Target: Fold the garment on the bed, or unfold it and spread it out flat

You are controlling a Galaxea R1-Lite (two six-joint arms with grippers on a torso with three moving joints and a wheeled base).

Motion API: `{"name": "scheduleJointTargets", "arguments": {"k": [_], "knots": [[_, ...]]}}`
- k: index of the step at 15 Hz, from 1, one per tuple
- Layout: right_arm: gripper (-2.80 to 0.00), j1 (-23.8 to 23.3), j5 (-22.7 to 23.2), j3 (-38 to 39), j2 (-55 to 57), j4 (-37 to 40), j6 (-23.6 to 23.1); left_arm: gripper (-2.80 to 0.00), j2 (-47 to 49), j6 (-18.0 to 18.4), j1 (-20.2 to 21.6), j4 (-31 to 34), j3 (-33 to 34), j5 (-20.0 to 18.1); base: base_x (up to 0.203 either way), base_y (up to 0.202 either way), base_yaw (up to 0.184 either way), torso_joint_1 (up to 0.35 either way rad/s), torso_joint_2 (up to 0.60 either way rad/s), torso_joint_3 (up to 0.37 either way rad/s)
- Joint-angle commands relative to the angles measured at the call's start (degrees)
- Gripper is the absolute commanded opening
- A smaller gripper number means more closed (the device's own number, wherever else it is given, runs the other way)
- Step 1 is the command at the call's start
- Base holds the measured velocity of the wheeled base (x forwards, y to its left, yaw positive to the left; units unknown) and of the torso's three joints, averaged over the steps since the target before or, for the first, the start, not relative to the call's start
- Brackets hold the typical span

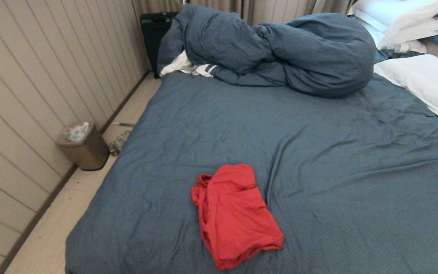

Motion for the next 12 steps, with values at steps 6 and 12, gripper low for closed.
{"name": "scheduleJointTargets", "arguments": {"k": [6,12], "knots": [[-2.8,-9.49,4.74,-3.42,-0.63,12.06,-5.13,-2.8,-0.3,-2.56,0.02,0.04,0.07,2.39,0.0,0.0,0.0,0.0,0.0,0.0],[-2.8,-9.82,12.76,-1.74,-15.4,11.96,-4.83,-2.8,-0.3,-8.14,0.03,-1.0,0.46,3.69,0.0,0.0,0.0,0.0,0.0,0.0]]}}
